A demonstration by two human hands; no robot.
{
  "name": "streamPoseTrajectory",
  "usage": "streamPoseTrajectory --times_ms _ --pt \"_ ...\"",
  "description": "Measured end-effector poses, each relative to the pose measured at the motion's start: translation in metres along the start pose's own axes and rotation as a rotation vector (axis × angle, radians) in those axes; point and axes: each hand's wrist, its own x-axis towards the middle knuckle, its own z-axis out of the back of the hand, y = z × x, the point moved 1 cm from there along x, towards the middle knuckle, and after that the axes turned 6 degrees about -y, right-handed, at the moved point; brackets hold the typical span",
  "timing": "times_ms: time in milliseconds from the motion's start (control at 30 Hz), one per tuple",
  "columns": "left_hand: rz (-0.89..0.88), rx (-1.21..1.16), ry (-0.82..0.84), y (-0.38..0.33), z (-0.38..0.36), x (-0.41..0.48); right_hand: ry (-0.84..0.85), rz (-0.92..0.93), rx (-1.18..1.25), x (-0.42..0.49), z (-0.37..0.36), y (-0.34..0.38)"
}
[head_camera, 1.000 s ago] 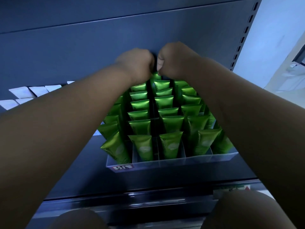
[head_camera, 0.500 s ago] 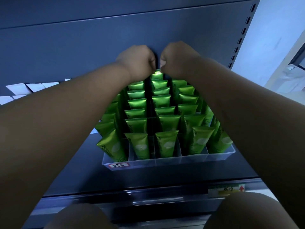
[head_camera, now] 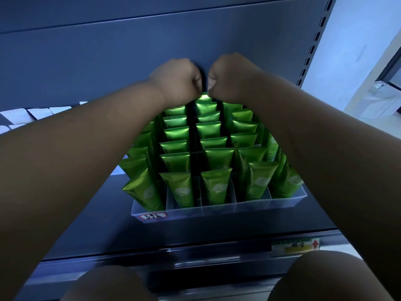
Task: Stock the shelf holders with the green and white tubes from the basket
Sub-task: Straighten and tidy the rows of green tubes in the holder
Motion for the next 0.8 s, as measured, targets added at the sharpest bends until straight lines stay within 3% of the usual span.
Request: streamPoseTrajectory --times_ms 800 --pt "0.000 -0.074 -0.028 0.0049 -0.0020 -0.0039 0.027 0.097 0.019 0.0013 -0.0050 -0.0048"
